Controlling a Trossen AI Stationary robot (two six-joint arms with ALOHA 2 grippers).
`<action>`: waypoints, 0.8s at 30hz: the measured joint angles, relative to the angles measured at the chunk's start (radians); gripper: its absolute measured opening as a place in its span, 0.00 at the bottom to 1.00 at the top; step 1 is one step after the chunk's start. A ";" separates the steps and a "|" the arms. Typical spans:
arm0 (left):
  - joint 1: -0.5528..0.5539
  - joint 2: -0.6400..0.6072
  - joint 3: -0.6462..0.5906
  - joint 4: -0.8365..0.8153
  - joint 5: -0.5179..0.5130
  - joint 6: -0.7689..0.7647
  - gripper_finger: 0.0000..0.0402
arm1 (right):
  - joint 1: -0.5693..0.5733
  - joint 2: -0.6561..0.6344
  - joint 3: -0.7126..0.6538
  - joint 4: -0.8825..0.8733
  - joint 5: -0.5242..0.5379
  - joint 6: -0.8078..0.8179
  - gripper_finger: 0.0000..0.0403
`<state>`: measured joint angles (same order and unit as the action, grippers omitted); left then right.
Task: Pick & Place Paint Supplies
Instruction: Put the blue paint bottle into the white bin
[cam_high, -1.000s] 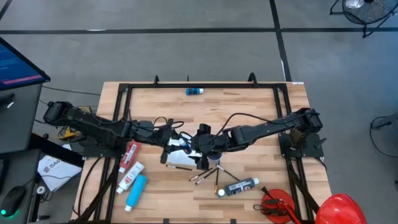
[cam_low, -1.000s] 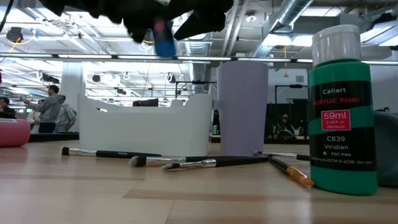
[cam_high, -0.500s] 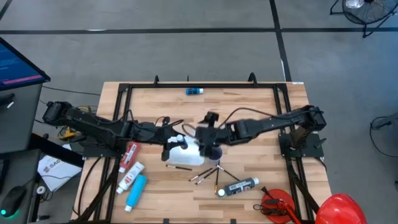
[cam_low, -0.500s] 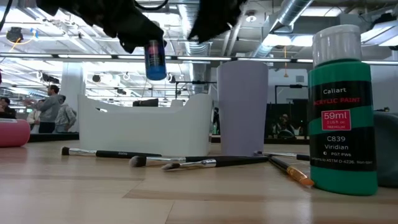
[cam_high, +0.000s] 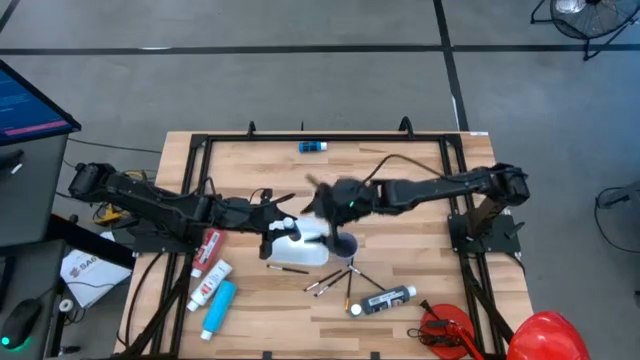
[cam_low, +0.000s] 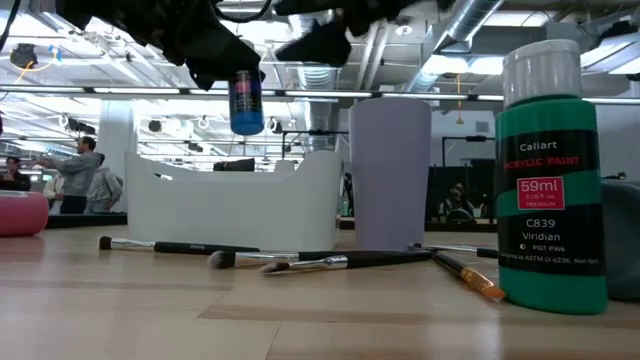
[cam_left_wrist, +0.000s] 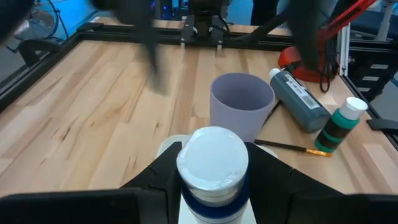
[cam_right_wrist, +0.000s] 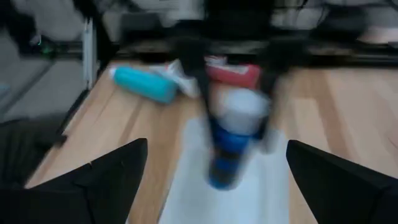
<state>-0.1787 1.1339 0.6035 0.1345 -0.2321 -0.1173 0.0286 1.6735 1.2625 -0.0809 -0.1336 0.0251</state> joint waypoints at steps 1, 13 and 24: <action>-0.002 0.000 -0.002 0.000 0.000 0.000 0.31 | -0.020 -0.025 -0.046 0.020 -0.009 0.019 0.94; 0.015 0.000 -0.051 0.005 -0.011 0.000 0.31 | -0.079 -0.295 -0.413 0.712 -0.078 -0.103 0.94; 0.041 0.044 -0.050 0.010 -0.038 0.005 0.31 | -0.117 -0.362 -0.444 0.640 -0.154 -0.130 0.94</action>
<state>-0.1381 1.1778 0.5533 0.1449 -0.2706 -0.1120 -0.0879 1.3117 0.8181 0.5586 -0.2878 -0.1051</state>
